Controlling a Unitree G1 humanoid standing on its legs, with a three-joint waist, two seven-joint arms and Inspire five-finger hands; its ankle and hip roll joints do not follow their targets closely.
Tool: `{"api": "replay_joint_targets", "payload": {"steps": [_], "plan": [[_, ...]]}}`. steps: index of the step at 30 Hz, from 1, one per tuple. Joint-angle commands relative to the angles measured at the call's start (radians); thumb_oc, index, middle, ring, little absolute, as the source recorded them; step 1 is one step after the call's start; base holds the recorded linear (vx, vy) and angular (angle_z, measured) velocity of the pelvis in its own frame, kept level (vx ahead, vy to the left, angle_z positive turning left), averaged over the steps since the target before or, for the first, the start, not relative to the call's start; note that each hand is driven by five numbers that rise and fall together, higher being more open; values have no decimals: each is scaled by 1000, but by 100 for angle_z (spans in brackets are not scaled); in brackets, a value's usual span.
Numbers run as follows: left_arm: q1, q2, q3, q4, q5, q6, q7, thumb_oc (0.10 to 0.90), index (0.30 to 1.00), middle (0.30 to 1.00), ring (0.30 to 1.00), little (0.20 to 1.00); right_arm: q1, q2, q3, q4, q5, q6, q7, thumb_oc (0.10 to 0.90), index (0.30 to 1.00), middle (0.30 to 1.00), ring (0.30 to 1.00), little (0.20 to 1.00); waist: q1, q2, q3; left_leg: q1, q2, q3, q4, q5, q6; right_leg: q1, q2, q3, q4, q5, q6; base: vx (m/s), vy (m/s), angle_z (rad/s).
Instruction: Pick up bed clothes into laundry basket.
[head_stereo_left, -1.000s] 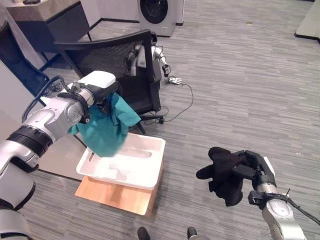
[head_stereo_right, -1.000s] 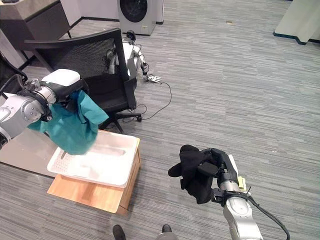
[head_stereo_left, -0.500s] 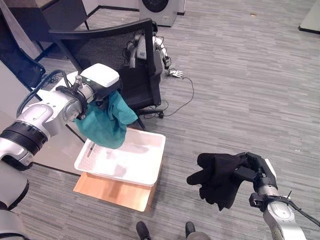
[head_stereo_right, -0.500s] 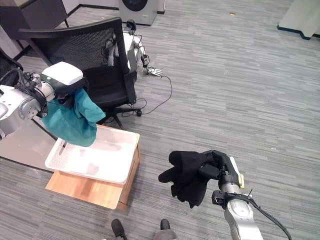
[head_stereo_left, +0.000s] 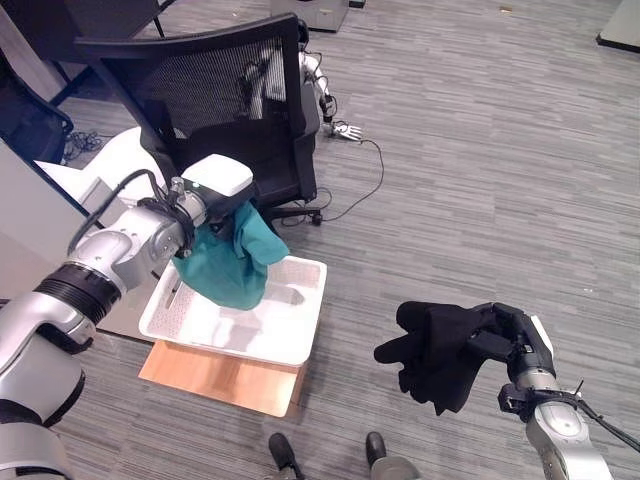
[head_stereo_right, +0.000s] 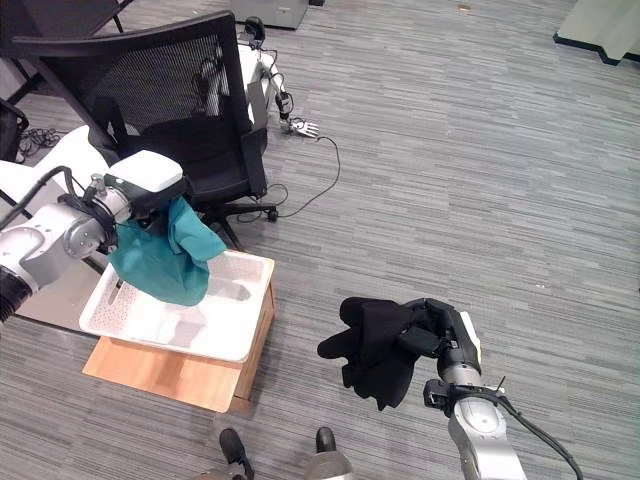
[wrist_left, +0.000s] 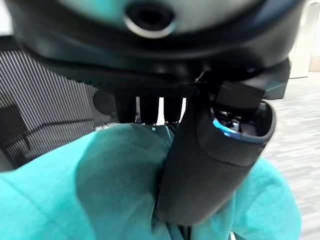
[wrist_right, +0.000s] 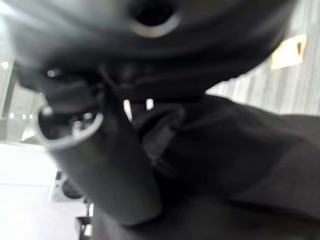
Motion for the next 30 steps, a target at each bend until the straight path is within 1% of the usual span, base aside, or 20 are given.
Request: {"api": "replay_joint_targets", "payload": {"steps": [1, 12, 15, 16, 18, 21, 22, 25, 30], "plan": [[-117, -10, 182, 81, -28, 17, 73, 400, 300, 300, 300, 300, -92, -93, -73, -142, -3, -114, -26, 400, 300, 300, 300, 300, 16, -1, -52, 149, 66, 49, 2, -115, -87, -69, -22, -21, 12, 41, 78, -1, -5, -3], [-50, -60, 221, 128, -26, 25, 67, 400, 300, 300, 300, 300, -96, -95, -70, -146, -6, -104, -31, 400, 300, 300, 300, 300, 11, -3, -25, 135, 71, 53, 2, -111, -91, -86, -16, -22, 13, 42, 73, 0, 0, 0], [-19, -92, 235, 199, -13, 33, 68, 400, 300, 300, 300, 300, -95, -98, -62, -165, -11, -104, -28, 400, 300, 300, 300, 300, 2, -10, -13, 130, 75, 63, 2, -108, -93, -98, -11, -15, 14, 44, 71, -6, -2, -1], [-19, -93, 235, 200, -13, 33, 69, 400, 300, 300, 300, 300, -95, -98, -62, -165, -11, -103, -28, 400, 300, 300, 300, 300, 2, -10, -14, 129, 76, 64, 2, -108, -93, -98, -11, -15, 14, 44, 71, -18, 0, -7], [-12, -125, 240, 250, 0, 41, 72, 400, 300, 300, 300, 300, -97, -97, -59, -178, -6, -105, -28, 400, 300, 300, 300, 300, -6, -14, -4, 123, 79, 72, 2, -106, -94, -110, -7, -9, 15, 46, 70, -25, 0, -21], [-5, -143, 242, 289, 17, 49, 71, 400, 300, 300, 300, 300, -95, -101, -61, -185, -4, -104, -30, 400, 300, 300, 300, 300, -12, -15, 1, 120, 81, 79, 2, -107, -96, -121, -4, -2, 15, 49, 69, -1, 0, -11], [7, -159, 256, 323, 13, 52, 71, 400, 300, 300, 300, 300, -91, -101, -64, -191, -5, -104, -31, 400, 300, 300, 300, 300, -16, -15, 1, 119, 82, 87, 2, -107, -98, -125, -1, 3, 14, 50, 69, 4, -3, -9], [18, -171, 270, 368, 15, 59, 69, 400, 300, 300, 300, 300, -86, -105, -72, -198, -1, -104, -34, 400, 300, 300, 300, 300, -24, -14, 0, 120, 83, 95, 2, -106, -100, -128, 2, 7, 14, 50, 68, 15, 2, -9], [28, -181, 282, 391, 18, 63, 71, 400, 300, 300, 300, 300, -73, -105, -83, -206, 7, -110, -36, 400, 300, 300, 300, 300, -36, -10, -2, 133, 85, 104, 2, -115, -103, -120, 4, 10, 13, 43, 68, 26, 4, -9]]}}
